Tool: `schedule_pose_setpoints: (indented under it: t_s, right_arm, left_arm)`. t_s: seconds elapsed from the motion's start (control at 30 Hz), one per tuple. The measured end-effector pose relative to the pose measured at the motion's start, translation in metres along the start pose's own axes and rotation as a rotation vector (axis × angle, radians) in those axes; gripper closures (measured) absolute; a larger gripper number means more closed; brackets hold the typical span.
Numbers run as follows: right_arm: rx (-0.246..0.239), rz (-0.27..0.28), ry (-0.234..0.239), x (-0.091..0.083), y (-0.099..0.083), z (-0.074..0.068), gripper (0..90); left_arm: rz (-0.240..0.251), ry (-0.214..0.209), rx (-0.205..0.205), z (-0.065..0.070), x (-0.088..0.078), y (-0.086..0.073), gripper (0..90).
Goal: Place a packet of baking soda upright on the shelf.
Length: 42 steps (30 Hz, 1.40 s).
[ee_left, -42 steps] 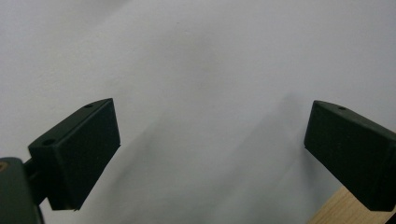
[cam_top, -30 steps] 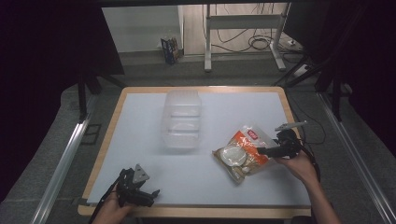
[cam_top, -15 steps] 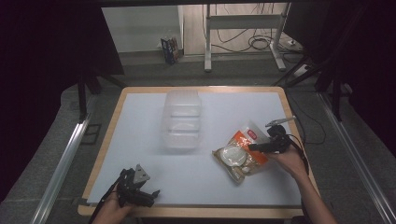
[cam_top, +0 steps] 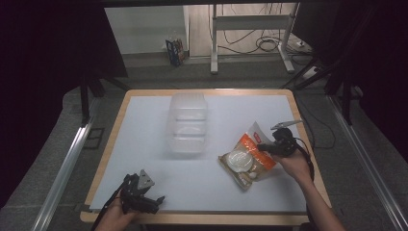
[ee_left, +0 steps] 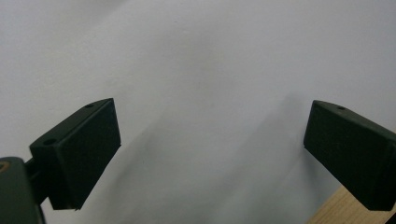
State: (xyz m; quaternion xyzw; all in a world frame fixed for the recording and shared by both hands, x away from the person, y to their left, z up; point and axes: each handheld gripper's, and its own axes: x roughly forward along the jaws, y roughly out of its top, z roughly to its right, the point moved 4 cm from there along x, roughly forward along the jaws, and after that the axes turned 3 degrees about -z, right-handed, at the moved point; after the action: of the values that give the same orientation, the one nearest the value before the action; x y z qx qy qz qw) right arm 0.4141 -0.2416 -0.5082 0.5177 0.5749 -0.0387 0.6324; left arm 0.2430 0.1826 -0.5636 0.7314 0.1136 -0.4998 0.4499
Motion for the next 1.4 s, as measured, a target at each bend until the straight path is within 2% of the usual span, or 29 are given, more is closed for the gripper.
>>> schedule_pose_setpoints:
  t_s: [0.23, 0.43, 0.77, 0.93, 1.17, 1.4]
  right_arm:
    - [-0.063, 0.036, 0.028, -0.021, 0.015, -0.026, 88.3]
    - [-0.092, 0.043, 0.06, -0.03, 0.028, -0.045, 88.4]
    - [-0.154, 0.046, 0.063, -0.039, 0.049, -0.071, 88.5]
    - [-0.181, 0.049, 0.043, -0.042, 0.058, -0.076, 88.5]
    - [-0.208, 0.051, -0.007, -0.043, 0.073, -0.074, 88.5]
    - [-0.212, 0.076, -0.008, -0.047, 0.091, -0.074, 88.5]
  left_arm:
    - [0.002, 0.0, -0.004, 0.0, 0.0, 0.0, 3.8]
    - [0.003, 0.0, -0.003, 0.0, 0.0, 0.0, 3.8]
    - [0.005, -0.001, -0.005, 0.0, -0.001, 0.0, 3.8]
    - [0.006, 0.0, -0.004, 0.0, -0.001, 0.0, 3.8]
    - [0.005, 0.0, -0.002, 0.0, -0.001, 0.0, 3.8]
    - [0.006, 0.0, -0.003, -0.001, -0.001, 0.0, 3.8]
